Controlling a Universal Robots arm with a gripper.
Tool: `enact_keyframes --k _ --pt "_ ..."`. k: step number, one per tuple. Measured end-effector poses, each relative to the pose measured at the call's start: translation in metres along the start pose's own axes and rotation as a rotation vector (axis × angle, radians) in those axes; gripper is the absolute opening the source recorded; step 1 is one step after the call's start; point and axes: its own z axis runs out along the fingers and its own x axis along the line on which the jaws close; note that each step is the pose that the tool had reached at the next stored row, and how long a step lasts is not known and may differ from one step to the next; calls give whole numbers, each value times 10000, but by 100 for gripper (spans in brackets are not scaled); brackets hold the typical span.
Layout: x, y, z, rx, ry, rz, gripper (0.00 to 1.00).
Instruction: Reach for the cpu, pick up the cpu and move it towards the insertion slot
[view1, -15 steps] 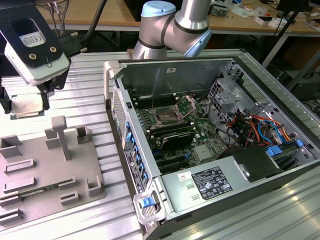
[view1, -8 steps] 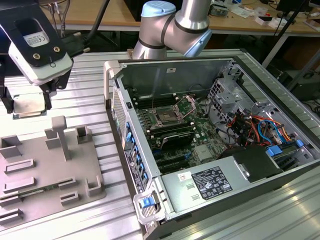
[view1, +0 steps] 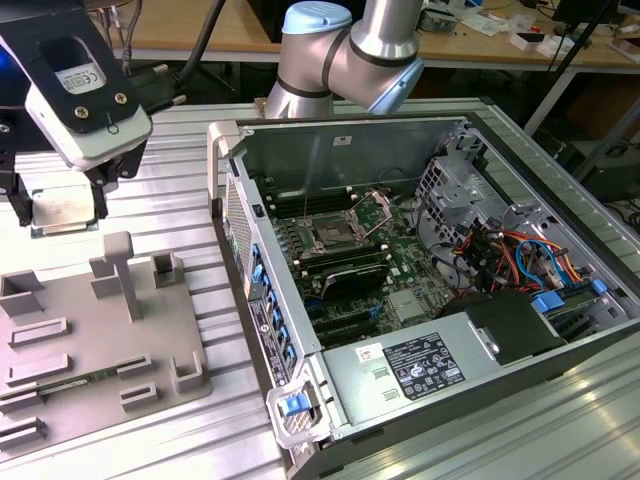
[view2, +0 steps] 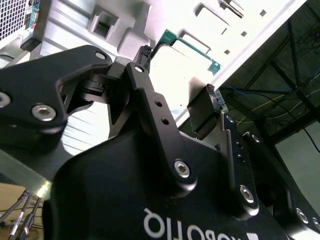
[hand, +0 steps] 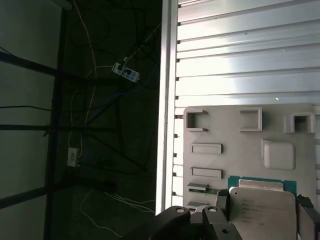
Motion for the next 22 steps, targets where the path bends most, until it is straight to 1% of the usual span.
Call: enact_keyframes --k 14,22 --pt "-58 -3 -2 0 -1 0 55" --pt "-103 -4 -4 0 -1 0 55"
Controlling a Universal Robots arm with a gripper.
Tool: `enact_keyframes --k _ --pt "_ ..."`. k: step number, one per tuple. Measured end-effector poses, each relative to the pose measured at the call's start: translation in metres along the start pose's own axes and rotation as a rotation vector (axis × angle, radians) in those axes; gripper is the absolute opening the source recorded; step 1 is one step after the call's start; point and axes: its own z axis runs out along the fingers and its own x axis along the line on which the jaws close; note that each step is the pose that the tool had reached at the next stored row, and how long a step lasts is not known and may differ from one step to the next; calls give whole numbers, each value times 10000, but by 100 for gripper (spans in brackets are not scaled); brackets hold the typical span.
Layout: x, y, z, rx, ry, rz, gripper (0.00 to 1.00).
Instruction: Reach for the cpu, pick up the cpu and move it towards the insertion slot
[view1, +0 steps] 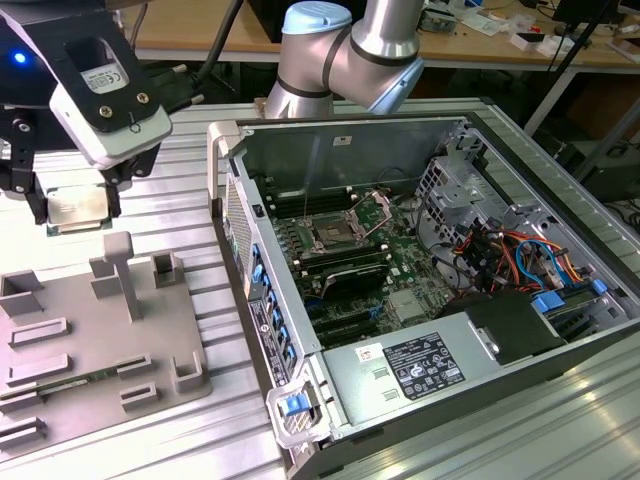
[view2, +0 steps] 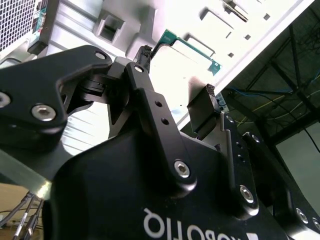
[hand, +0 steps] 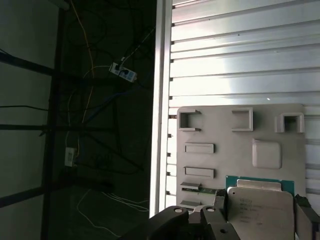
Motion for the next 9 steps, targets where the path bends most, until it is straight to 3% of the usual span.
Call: enact_keyframes --k 9 --pt "-30 -1 -2 0 0 0 55"
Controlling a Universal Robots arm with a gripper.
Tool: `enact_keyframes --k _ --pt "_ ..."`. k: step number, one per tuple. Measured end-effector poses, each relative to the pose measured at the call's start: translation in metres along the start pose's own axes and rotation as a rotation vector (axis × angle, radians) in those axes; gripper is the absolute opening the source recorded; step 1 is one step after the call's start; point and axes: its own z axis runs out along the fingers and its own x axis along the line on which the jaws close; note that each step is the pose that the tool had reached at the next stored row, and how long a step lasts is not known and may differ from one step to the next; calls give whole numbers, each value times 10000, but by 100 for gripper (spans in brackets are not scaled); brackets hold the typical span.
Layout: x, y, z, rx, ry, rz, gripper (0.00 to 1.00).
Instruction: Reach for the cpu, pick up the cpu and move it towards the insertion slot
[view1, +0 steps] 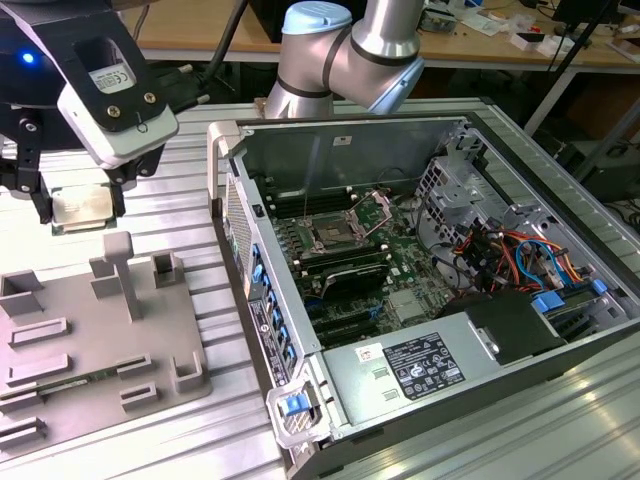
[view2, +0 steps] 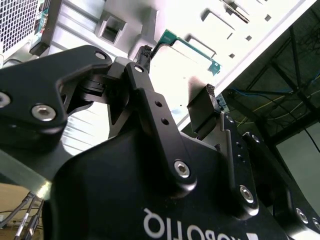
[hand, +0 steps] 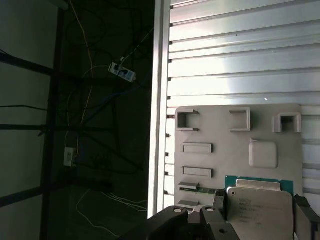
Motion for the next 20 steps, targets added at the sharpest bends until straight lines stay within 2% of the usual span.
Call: enact_keyframes --k 20 --pt "-80 -3 -3 8 0 1 55"
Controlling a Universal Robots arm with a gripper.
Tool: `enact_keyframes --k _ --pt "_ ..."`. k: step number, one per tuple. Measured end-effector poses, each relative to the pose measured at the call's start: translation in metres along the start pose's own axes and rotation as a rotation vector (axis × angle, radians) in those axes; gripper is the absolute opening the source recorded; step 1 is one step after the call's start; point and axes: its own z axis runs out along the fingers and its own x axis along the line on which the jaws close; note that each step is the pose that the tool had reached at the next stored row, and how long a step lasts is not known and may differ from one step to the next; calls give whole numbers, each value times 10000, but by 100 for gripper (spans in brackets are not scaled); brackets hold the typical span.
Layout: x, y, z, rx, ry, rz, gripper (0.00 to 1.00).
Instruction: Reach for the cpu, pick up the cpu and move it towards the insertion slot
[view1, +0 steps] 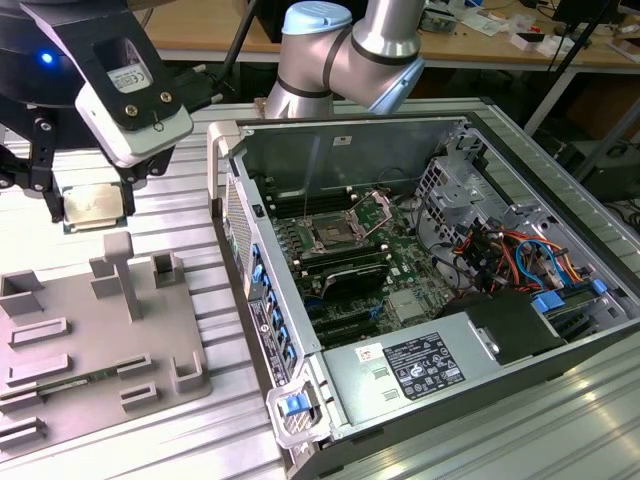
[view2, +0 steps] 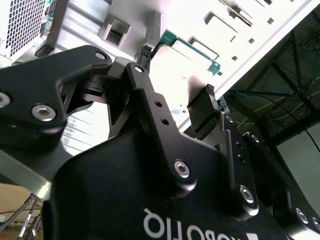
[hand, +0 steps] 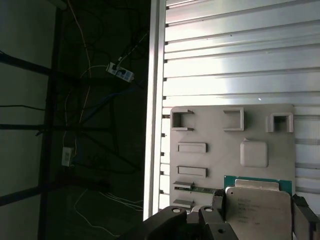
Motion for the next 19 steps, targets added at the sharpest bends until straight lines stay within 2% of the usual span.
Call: enact_keyframes --k 19 --pt "-114 -5 -5 1 1 0 55"
